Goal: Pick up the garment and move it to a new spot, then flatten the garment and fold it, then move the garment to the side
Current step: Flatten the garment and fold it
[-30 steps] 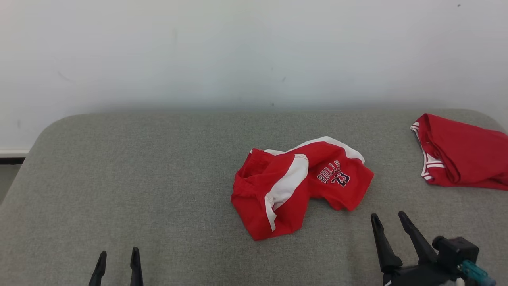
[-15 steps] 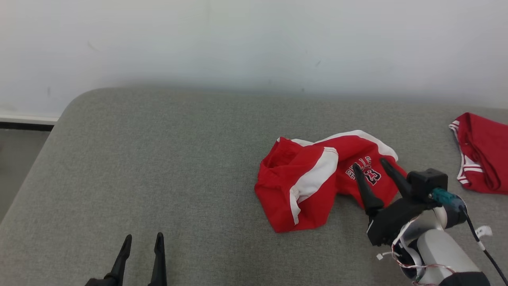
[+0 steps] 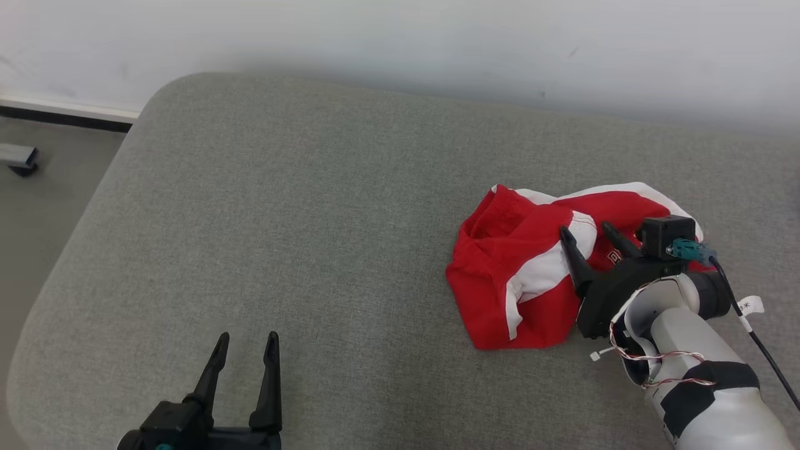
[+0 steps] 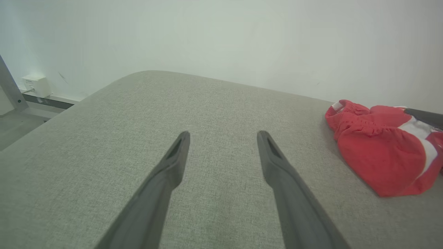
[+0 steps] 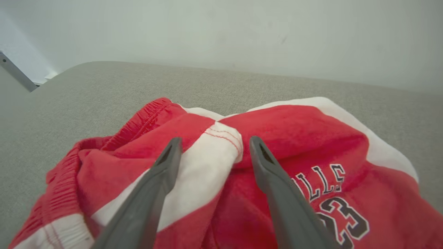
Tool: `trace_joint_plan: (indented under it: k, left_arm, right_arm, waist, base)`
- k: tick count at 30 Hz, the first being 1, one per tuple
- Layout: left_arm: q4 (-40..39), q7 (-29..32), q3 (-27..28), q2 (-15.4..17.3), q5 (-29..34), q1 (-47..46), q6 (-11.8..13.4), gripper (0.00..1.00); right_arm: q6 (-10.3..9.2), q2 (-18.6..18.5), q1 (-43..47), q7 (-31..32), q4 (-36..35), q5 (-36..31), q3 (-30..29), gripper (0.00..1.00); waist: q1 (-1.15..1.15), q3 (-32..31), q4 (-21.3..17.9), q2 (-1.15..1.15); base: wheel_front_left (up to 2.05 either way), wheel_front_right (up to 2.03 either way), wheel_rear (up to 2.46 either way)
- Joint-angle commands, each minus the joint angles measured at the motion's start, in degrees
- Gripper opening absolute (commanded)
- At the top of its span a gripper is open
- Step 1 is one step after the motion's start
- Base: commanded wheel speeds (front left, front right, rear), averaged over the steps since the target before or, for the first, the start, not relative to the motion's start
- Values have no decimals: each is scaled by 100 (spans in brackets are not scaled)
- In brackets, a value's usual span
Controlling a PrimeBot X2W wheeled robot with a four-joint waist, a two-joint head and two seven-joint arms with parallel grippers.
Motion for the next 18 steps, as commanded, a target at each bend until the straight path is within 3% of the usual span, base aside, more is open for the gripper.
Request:
trace_joint_plan:
  k: [1,2,3,4,5,12,18]
  left_arm:
    - [15,-18,7,-19,-5,-74,-8,100]
    - [26,-18,14,-21,-4,-89,-18,100]
    - [36,-18,21,-24,-4,-103,-27,100]
    - [50,-18,31,-27,-4,-120,-35,100]
    - [63,-18,39,-30,-2,-130,-44,100]
    - [82,-18,188,-40,41,-27,-34,100]
    - [53,-18,290,-40,67,105,-38,100]
  right_arm:
    - [3,13,-78,8,95,53,35,100]
    - [3,71,-113,35,206,181,59,100]
    - [3,129,-137,51,295,311,71,76]
    - [3,154,-169,77,369,398,111,42]
    - [3,135,-206,52,424,448,164,0]
    - [3,27,-259,-511,480,748,572,0]
    - [3,-237,48,-977,-18,986,726,0]
  waist:
    - [0,138,136,-1]
    - [0,148,144,-1]
    - [0,155,150,-1]
    - [0,158,154,-1]
    - [0,158,155,-1]
    - [0,33,-39,-1]
    - [0,-177,-361,-1]
  base:
    - [0,0,0]
    - [0,0,0]
    - [0,0,0]
    - [0,0,0]
    - [0,0,0]
    - [0,0,0]
    - [0,0,0]
